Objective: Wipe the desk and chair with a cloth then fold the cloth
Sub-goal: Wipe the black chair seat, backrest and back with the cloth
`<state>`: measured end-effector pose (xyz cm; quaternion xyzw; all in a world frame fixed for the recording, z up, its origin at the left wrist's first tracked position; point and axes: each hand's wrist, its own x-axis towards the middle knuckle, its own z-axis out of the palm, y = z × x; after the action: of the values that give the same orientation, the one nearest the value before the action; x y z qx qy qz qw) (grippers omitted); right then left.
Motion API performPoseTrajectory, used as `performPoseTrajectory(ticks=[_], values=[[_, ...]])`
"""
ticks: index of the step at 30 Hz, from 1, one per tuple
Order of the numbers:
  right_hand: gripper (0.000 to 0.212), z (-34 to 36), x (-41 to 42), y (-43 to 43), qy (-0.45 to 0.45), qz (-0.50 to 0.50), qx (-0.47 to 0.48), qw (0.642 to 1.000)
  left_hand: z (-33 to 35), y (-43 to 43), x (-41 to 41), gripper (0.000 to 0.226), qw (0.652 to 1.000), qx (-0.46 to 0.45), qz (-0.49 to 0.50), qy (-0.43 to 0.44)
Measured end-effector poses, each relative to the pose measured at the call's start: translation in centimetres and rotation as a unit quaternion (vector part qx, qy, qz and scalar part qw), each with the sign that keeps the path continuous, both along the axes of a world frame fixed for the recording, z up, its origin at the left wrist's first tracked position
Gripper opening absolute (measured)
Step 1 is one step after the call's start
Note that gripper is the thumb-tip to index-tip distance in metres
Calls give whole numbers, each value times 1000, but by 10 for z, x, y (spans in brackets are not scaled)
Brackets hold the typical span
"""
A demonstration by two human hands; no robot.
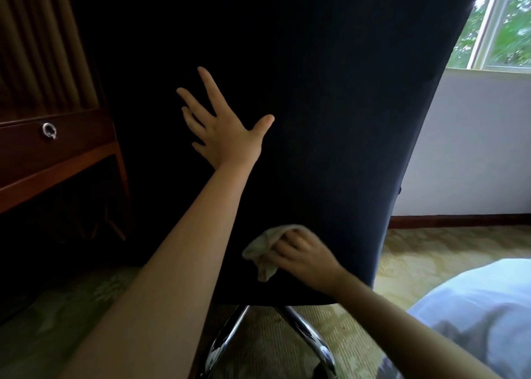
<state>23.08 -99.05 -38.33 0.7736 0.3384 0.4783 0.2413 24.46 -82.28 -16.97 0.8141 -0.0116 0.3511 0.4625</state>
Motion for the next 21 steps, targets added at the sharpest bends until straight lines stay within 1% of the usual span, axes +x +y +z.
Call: performPoseTrajectory(ticks=[1, 3, 4, 5, 7, 8, 9, 10, 13, 16, 18, 19, 20, 21], values=[[31, 19, 1, -7, -26, 1, 28, 999, 1, 1, 0, 114, 1000, -2, -1, 0], [29, 63, 1, -23, -94, -25, 123, 988, 1, 1, 0, 114, 1000, -5, -1, 4], [31, 84, -2, -30, -124, -47, 192, 972, 1, 1, 0, 114, 1000, -5, -2, 8], [35, 102, -5, -35, -146, -64, 269, 950, 1, 1, 0, 114, 1000, -4, -1, 10], [38, 123, -11, -39, -165, -67, 406, 896, 2, 0, -1, 114, 1000, -2, 3, 9], [39, 124, -11, -38, -162, -56, 446, 879, 2, 0, -2, 114, 1000, -2, 2, 9], [41, 119, -12, -37, -154, -50, 459, 873, 2, 0, -2, 114, 1000, -4, 1, 9], [42, 110, -12, -34, -144, -52, 453, 878, 1, 0, -2, 113, 1000, -4, 0, 9], [43, 61, -11, -34, -92, -74, 380, 917, 1, 1, -1, 113, 1000, -7, -5, 8], [42, 19, -18, -40, -49, -94, 263, 959, 0, 2, 0, 114, 1000, -8, -5, 3], [41, 16, -23, -50, -39, -88, 185, 978, -1, 1, 0, 114, 1000, -6, -3, 2], [42, 26, -23, -57, -35, -83, 169, 982, -1, 1, 1, 113, 1000, -5, -3, 2], [42, 40, -23, -63, -41, -82, 173, 981, -1, 2, 1, 113, 1000, -5, -3, 2], [43, 56, -23, -69, -54, -87, 199, 975, -1, 2, 1, 114, 1000, -4, -3, 2]])
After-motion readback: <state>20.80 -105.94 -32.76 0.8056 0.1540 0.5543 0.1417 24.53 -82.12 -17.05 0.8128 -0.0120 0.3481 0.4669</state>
